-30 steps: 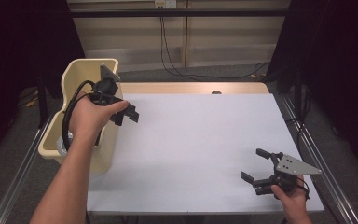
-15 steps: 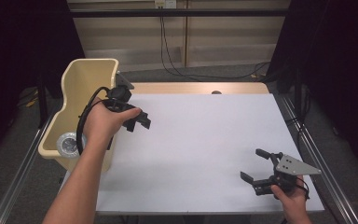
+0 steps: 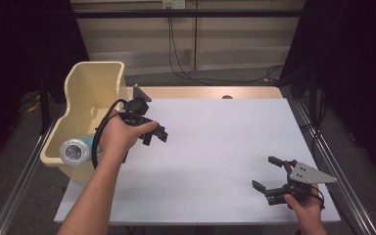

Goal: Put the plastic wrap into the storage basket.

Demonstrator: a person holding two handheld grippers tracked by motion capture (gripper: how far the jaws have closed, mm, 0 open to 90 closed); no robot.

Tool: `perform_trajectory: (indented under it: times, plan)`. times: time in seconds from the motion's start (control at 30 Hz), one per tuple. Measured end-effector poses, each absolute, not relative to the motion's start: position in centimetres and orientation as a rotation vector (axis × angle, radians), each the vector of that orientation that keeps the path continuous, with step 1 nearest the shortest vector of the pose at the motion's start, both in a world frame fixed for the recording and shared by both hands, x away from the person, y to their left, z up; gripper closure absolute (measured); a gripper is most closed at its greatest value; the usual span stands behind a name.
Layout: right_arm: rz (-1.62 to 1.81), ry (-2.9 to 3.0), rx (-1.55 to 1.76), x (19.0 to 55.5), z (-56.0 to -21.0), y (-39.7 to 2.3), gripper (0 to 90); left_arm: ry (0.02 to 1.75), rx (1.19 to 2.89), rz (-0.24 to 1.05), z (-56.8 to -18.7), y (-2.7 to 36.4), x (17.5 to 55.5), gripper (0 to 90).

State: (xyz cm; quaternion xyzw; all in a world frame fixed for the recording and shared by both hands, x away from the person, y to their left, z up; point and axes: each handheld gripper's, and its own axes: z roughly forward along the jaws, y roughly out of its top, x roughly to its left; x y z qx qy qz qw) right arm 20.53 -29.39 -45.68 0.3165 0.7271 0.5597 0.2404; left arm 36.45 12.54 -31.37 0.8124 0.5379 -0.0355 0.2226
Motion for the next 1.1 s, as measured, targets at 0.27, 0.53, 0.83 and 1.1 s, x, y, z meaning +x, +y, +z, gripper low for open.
perform_trajectory:
  times: [0.27,0.53,0.83,1.1]
  plan:
    - [1.535,1.992,0.864,20.5,-45.7,-29.4,1.4,1.468,2.263,-0.081,-32.4,11.9,36.1,18.3]
    - [1.533,1.989,0.863,20.5,-45.7,-29.4,1.4,1.455,2.279,-0.073,-34.1,11.6,35.7,18.1]
    - [1.532,1.989,0.863,20.5,-45.7,-29.4,1.4,1.428,2.268,-0.075,-36.2,11.7,34.9,17.7]
    - [1.530,1.993,0.863,20.5,-45.7,-29.3,1.4,1.420,2.267,-0.076,-38.2,12.0,34.2,17.3]
